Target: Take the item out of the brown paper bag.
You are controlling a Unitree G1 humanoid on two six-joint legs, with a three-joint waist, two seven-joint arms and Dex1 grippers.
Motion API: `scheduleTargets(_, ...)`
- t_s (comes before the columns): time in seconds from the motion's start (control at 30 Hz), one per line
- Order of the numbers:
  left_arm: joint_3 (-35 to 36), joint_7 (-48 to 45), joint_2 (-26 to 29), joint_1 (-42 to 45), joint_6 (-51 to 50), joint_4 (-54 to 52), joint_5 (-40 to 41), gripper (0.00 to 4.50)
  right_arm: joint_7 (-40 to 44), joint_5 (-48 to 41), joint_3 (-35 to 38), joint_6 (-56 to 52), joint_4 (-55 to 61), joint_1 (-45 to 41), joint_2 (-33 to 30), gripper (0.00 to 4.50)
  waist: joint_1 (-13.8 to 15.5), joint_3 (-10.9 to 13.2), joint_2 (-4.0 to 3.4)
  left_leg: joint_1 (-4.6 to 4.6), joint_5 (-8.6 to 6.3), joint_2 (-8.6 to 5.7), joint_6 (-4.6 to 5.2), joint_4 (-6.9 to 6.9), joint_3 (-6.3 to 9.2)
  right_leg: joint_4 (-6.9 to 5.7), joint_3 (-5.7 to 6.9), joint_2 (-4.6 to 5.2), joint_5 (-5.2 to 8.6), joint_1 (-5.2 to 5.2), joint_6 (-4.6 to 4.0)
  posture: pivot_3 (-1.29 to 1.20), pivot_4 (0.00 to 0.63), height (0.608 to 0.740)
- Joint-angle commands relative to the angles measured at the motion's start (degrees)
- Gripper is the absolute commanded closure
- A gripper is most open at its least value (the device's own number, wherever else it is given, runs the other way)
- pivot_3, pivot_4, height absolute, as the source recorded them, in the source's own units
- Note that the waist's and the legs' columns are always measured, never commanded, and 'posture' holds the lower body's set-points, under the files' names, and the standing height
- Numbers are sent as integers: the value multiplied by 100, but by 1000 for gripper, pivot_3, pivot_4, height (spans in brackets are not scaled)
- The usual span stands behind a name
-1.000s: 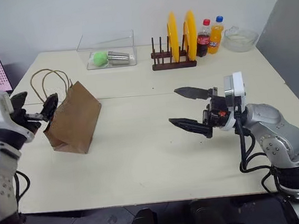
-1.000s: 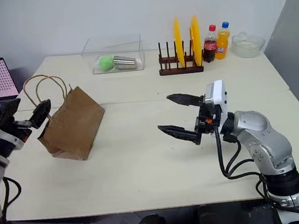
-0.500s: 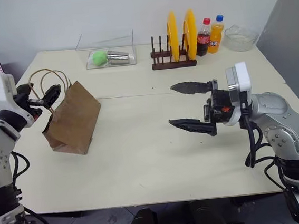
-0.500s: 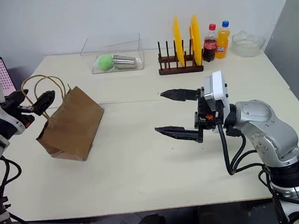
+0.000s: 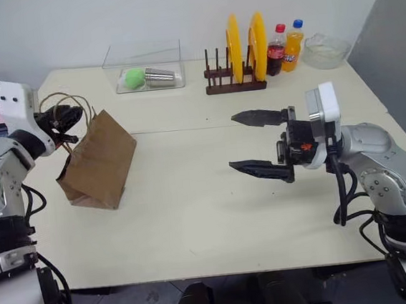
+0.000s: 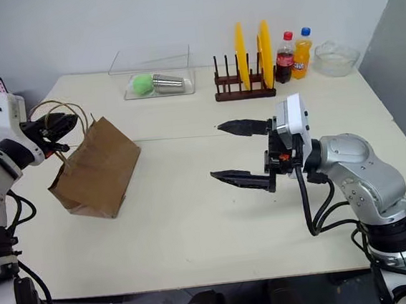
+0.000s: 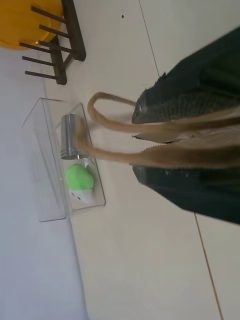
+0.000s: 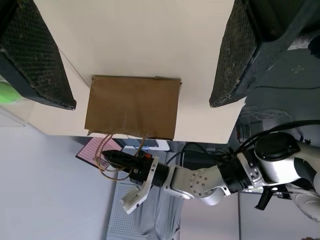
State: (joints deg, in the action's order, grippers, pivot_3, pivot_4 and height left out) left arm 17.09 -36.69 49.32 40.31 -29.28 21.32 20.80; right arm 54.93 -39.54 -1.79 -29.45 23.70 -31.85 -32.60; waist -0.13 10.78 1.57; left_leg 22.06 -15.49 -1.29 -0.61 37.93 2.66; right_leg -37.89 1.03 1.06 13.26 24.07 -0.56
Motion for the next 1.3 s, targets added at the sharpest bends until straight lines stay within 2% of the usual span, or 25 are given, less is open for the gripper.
scheduleTargets(0.03,-77,-318,279,452,382,253,-173,4466,-67,-120,170,-29,293,11,-79,0,0,0,0,2,0,0,0,0,0,-1,0,0,0,1,0,0,150,740)
scheduleTargets(0.3,-633,-1720,489,1371,823,981,-353,4466,-304,-149,368,-140,639,397,-267,0,9,2,3,7,0,-3,0,2,1,0,3,1,1,2,2,0,150,740)
scheduleTargets(0.53,-1344,-2882,308,2847,1706,2259,-878,4466,-661,-83,614,-204,1086,1000,-444,0,5,15,25,35,1,-5,1,11,11,-1,18,0,15,13,26,0,150,740)
scheduleTargets(0.63,-1593,-3242,-11,3675,2216,3107,-1152,4466,-979,51,735,-153,1335,1316,-427,0,9,20,33,49,1,-6,1,18,15,1,25,0,15,21,27,0,150,740)
scheduleTargets(0.8,-1753,-3382,-634,4546,2973,4256,-1525,4466,-1609,255,899,-169,1741,1782,-386,0,11,25,41,58,1,-8,2,21,18,1,29,2,15,24,28,0,150,740)
scheduleTargets(1.0,-1717,-3445,-1555,5076,3563,4961,-1739,4466,-2332,528,1015,-275,2358,2465,-368,0,-1,29,48,64,1,-7,2,21,21,-6,32,1,16,30,28,0,150,740)
scheduleTargets(1.3,-1680,-3132,-2393,5427,3998,5369,-2062,4466,-3021,586,1151,-426,3088,3293,-268,0,-15,32,51,63,1,-7,2,22,20,-10,30,0,16,32,29,0,150,740)
